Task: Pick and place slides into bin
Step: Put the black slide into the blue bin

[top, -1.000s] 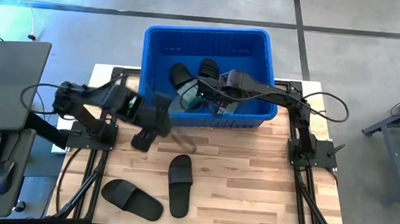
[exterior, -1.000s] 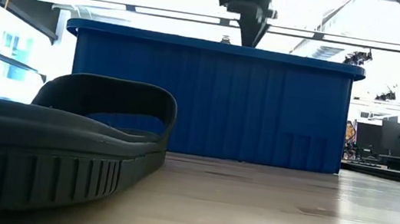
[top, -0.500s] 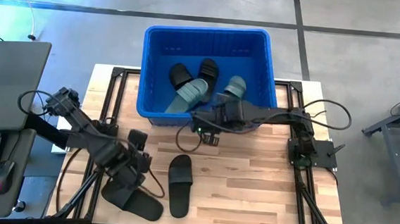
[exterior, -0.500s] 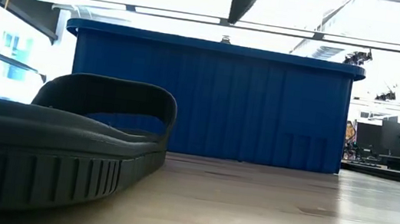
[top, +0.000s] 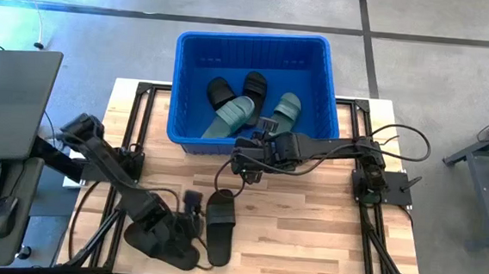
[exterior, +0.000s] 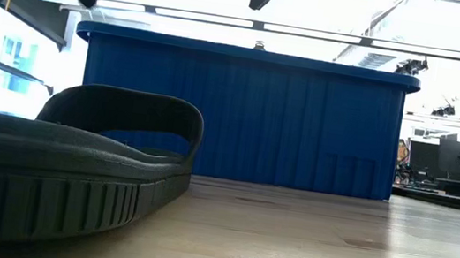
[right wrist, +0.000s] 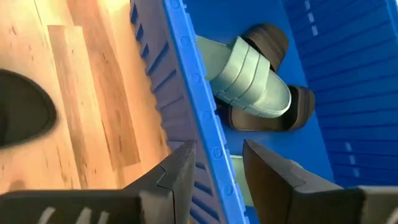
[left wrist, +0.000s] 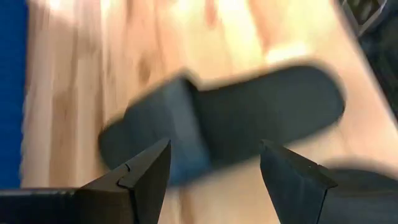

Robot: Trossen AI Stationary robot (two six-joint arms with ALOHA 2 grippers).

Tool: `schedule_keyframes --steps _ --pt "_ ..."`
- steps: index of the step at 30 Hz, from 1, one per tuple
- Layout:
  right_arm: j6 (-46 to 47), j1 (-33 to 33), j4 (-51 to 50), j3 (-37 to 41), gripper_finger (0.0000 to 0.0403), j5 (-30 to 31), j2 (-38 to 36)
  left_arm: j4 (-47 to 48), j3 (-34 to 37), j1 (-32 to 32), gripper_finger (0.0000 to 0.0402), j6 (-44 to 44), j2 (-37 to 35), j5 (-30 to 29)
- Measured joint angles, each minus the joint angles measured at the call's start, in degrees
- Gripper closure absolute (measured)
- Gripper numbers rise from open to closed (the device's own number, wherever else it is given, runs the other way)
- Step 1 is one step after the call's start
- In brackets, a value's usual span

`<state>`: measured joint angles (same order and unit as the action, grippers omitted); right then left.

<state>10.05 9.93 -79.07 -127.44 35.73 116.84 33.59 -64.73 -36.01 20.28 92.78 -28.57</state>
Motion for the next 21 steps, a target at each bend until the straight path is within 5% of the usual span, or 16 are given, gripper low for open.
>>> schedule_keyframes --steps 13,21 --pt "2.62 1.20 -2.27 0.00 0.0279 -4.29 0.00 -10.82 -0.28 2.11 0.0172 2.75 14.34 -11.12" --pt "3.26 1.99 -4.03 0.01 0.0279 -4.24 0.00 -6.39 -0.23 6.22 0.0173 6.24 17.08 -12.80"
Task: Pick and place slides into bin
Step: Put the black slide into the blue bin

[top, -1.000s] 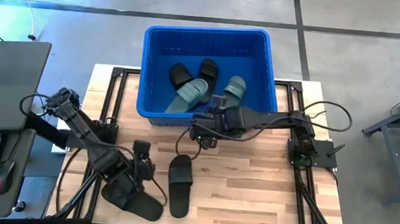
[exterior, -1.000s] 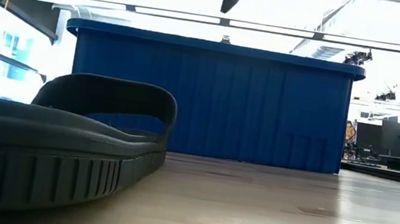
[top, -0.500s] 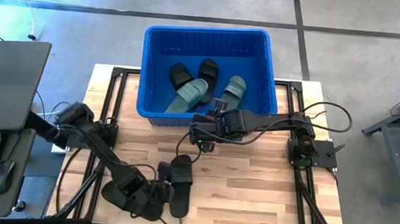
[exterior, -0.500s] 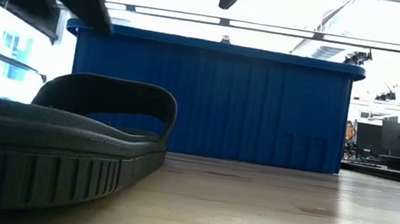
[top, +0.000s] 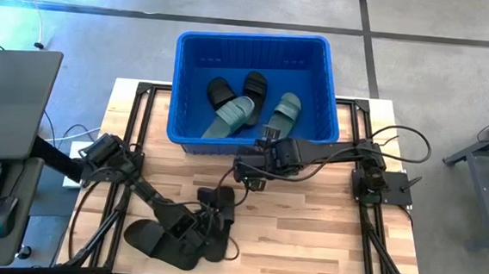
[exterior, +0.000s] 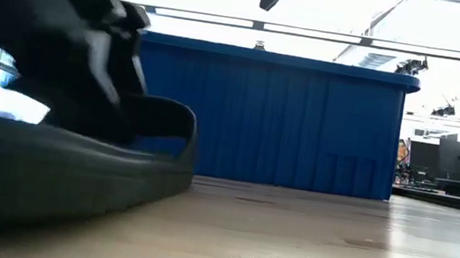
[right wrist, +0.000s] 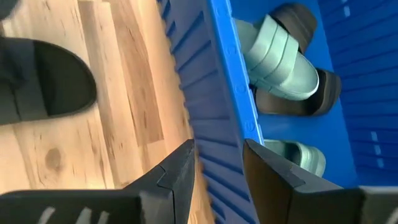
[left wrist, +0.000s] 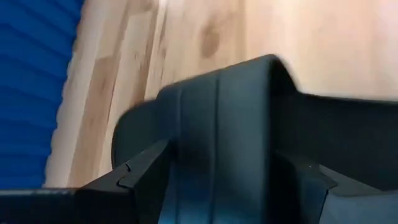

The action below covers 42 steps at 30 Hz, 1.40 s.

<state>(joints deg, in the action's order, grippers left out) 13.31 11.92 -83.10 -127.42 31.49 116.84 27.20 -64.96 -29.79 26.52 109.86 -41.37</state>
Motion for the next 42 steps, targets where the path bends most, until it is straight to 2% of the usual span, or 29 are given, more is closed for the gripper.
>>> schedule_keyframes --steps 3,5,8,11,13,16,19,25,30,32,34,37,39,42 --pt "0.18 0.43 -0.77 0.01 0.0279 1.52 0.00 2.60 0.25 0.83 0.0190 1.55 0.32 -0.06" --pt "-0.01 0.59 -1.54 0.01 0.0279 2.86 0.00 2.47 0.10 1.32 0.0219 1.86 0.36 0.45" --pt "-0.05 0.81 -2.65 0.01 0.0279 3.62 0.00 2.60 0.10 1.32 0.0284 2.46 0.24 1.74" --pt "-0.20 0.94 -2.67 0.01 0.0279 3.61 0.00 2.68 0.09 1.30 0.0366 2.39 -0.60 2.35" --pt "0.47 1.00 -2.63 0.01 0.0279 3.06 0.00 3.17 0.14 1.19 0.0388 2.28 -1.42 2.92" --pt "1.93 1.00 -3.55 0.01 0.0279 2.49 0.00 5.02 -0.88 0.68 0.0377 2.33 -2.84 3.72" --pt "2.59 1.00 -6.97 0.01 0.0279 3.39 -0.07 11.36 -4.34 -0.08 0.0390 2.30 -4.52 2.07" --pt "5.07 1.58 -6.94 0.01 0.0279 2.90 -2.80 31.44 -14.89 -0.60 0.0390 3.55 -7.13 -5.54" --pt "10.48 3.49 -6.96 0.01 0.0279 2.82 -6.30 54.01 -27.94 1.48 0.0394 8.24 -7.47 -13.08" --pt "12.78 4.53 -6.92 0.00 0.0279 2.82 -7.53 59.49 -33.39 2.65 0.0393 8.11 -7.52 -16.58" --pt "14.16 5.58 -6.93 -0.01 0.0279 2.73 -7.97 61.76 -38.93 4.13 0.0397 5.43 -7.51 -20.41" --pt "14.89 7.05 -6.92 0.01 0.0279 2.57 -8.22 62.00 -47.77 7.57 0.0397 -3.13 -7.47 -23.35" --pt "15.64 7.85 -6.92 0.00 0.0279 3.45 -8.28 60.85 -53.05 11.41 0.0396 -9.63 -7.53 -21.28" --pt "16.78 8.85 -6.92 0.01 0.0279 4.38 -8.28 54.85 -57.97 18.89 0.0398 -19.38 -7.53 -14.93"
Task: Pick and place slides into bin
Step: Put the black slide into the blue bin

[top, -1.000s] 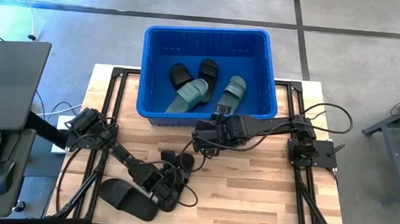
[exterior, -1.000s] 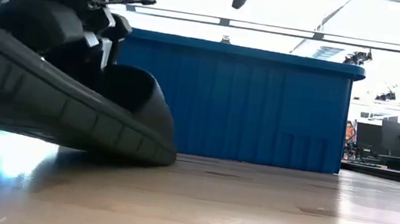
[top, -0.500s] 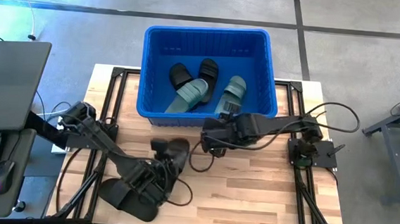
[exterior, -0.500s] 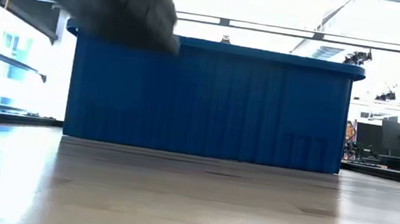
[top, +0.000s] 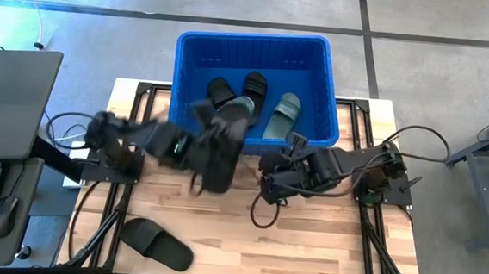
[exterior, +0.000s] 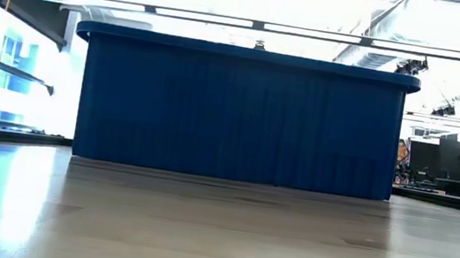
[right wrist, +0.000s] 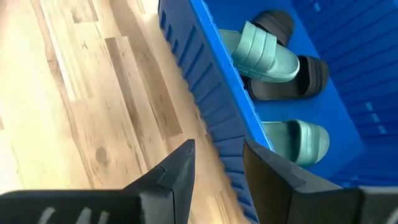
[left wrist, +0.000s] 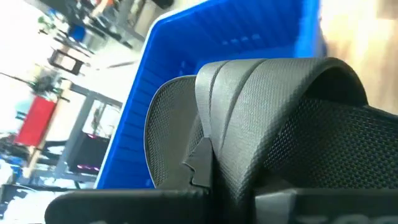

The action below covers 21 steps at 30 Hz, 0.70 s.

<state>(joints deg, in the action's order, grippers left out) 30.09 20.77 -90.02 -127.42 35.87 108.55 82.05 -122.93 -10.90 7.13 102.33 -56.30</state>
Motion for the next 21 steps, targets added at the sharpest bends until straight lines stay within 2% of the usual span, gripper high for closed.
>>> schedule_keyframes --steps 4,9,11,13,18,21 --pt "1.91 2.06 0.00 0.00 0.0279 3.41 -0.02 -7.88 -1.76 10.10 0.0398 -10.94 0.02 4.98" --pt "6.14 5.17 -0.01 0.00 0.0279 4.05 -0.02 -15.89 -0.81 22.10 0.0399 -20.33 2.17 17.37" --pt "8.18 6.56 0.17 0.72 0.0279 4.89 -0.13 -18.20 -0.09 25.95 0.0399 -22.20 3.76 19.70" --pt "10.30 7.83 -0.03 2.17 0.0279 6.03 -0.11 -21.33 0.50 29.05 0.0399 -23.15 5.52 21.98" --pt "17.24 9.60 0.00 8.41 0.0279 6.20 -0.10 -30.32 2.48 35.32 0.0399 -27.70 11.05 34.40" --pt "22.87 10.16 -0.05 13.42 0.0279 7.54 0.00 -34.26 2.57 37.15 0.0398 -28.15 14.57 38.03"
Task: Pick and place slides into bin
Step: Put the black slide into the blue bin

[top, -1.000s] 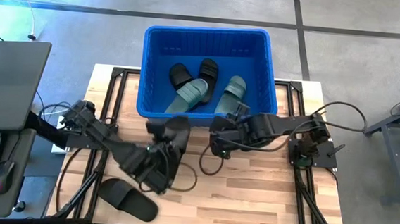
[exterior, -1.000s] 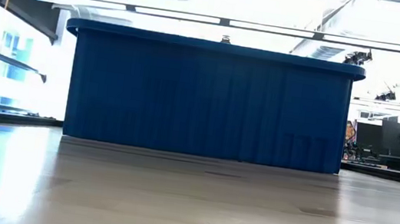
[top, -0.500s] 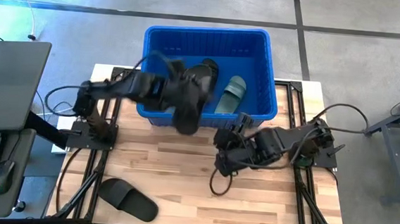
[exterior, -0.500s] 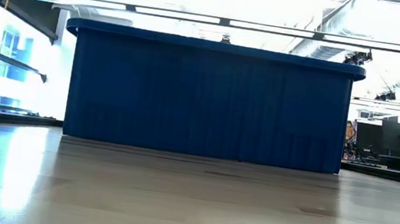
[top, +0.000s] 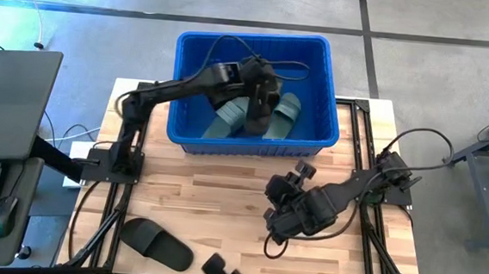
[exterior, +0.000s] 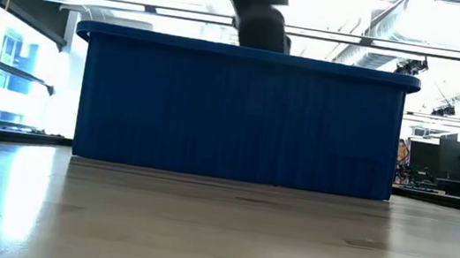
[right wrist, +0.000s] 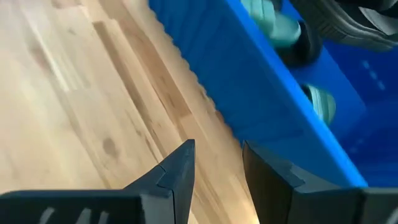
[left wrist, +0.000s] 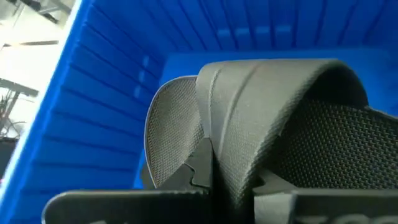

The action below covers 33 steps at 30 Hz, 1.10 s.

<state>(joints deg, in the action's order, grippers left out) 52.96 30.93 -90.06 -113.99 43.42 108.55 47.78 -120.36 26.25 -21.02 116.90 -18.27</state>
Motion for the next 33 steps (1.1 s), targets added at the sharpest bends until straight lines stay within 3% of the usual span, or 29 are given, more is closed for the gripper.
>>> schedule_keyframes --steps 7,10,16,24,33 --pt "9.34 1.10 0.07 7.37 0.0279 -1.42 0.00 -1.53 0.01 1.85 0.0396 -4.79 7.33 1.86" --pt "11.61 1.67 0.88 9.02 0.0279 -2.15 -0.01 -1.97 -0.03 2.25 0.0384 -6.56 8.92 5.19" --pt "8.59 3.12 5.63 12.48 0.0279 -7.52 0.00 -2.82 0.04 2.71 0.0329 -8.20 9.97 5.43" --pt "8.71 4.75 8.76 17.07 0.0279 -9.79 0.02 -3.61 0.00 2.61 0.0249 -9.40 9.84 11.01" --pt "8.74 5.58 10.58 18.25 0.0279 -11.68 0.00 -3.68 -0.07 2.61 0.0176 -8.75 9.48 10.26"
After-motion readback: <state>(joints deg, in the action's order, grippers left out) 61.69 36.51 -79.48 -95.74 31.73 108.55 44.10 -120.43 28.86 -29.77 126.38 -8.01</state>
